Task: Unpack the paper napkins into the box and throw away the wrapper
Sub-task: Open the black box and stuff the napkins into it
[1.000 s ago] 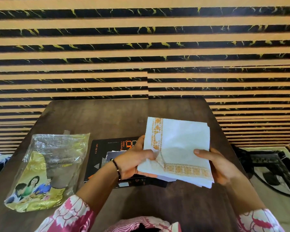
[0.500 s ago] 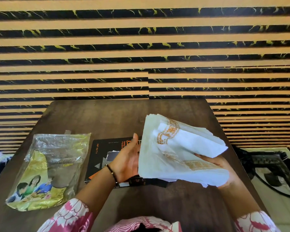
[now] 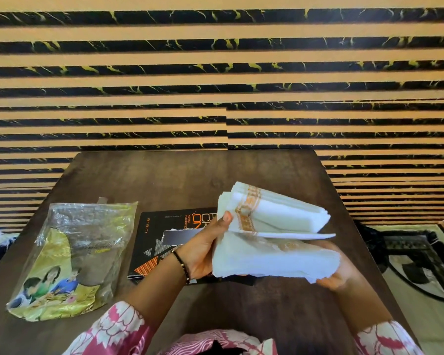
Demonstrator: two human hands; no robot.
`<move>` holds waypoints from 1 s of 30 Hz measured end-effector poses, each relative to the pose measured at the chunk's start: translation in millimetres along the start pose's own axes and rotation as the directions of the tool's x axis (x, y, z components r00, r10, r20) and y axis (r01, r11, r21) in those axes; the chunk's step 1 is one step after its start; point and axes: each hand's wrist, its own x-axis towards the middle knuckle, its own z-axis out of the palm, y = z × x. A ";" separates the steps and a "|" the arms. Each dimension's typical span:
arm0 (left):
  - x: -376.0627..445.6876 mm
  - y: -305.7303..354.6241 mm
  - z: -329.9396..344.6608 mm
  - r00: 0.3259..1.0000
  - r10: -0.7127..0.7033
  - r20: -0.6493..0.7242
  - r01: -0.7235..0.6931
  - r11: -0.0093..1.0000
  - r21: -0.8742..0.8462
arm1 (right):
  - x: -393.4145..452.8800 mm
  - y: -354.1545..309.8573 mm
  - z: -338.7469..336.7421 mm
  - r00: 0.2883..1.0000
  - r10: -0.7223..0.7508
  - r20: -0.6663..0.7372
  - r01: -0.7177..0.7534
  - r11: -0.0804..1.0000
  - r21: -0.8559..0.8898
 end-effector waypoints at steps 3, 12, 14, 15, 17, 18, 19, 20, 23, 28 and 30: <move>-0.7 1.5 -0.6 0.997 -0.081 -0.011 0.082 0.996 0.039 | 10.0 3.4 0.6 0.984 0.022 -0.178 -0.004 0.995 0.102; 0.5 2.5 -3.7 0.985 -0.141 -0.104 0.154 0.980 0.126 | 6.2 2.6 14.8 0.992 0.093 0.088 -0.092 0.996 -0.013; 2.4 3.9 -1.0 0.970 -0.151 -0.191 0.185 0.967 0.175 | 4.0 -3.7 -0.3 0.978 0.138 0.157 -0.111 0.979 -0.170; 3.7 3.9 -1.6 0.961 -0.155 -0.229 0.201 0.961 0.192 | 4.7 -3.8 -8.9 0.980 0.124 0.157 -0.088 0.971 -0.221; 4.6 3.5 -3.0 0.947 -0.171 -0.272 0.235 0.945 0.226 | 3.8 -3.0 -6.8 0.984 0.084 0.158 -0.039 0.962 -0.271; 4.5 3.5 -2.3 0.943 -0.177 -0.281 0.249 0.936 0.248 | 5.7 -2.4 -4.3 0.987 0.056 0.153 -0.014 0.965 -0.262; 4.6 3.2 -3.3 0.939 -0.177 -0.294 0.259 0.927 0.272 | 5.3 -3.2 -2.9 0.988 0.036 0.149 0.004 0.967 -0.256; 4.5 2.8 -3.3 0.936 -0.177 -0.305 0.270 0.915 0.299 | 6.4 -2.6 -4.9 0.991 0.017 0.131 0.017 0.967 -0.255; 1.6 2.5 -1.8 0.942 -0.182 -0.283 0.285 0.877 0.386 | 5.5 -3.8 -6.1 0.990 -0.013 0.139 0.036 0.986 -0.162; -4.7 5.9 4.3 0.959 -0.200 -0.200 0.267 0.872 0.410 | 9.9 -4.4 -10.1 0.995 -0.038 0.090 0.044 0.997 -0.061; -5.0 6.2 6.2 0.962 -0.207 -0.176 0.261 0.883 0.390 | 9.6 -5.1 -14.6 0.995 -0.057 0.087 0.060 0.998 -0.032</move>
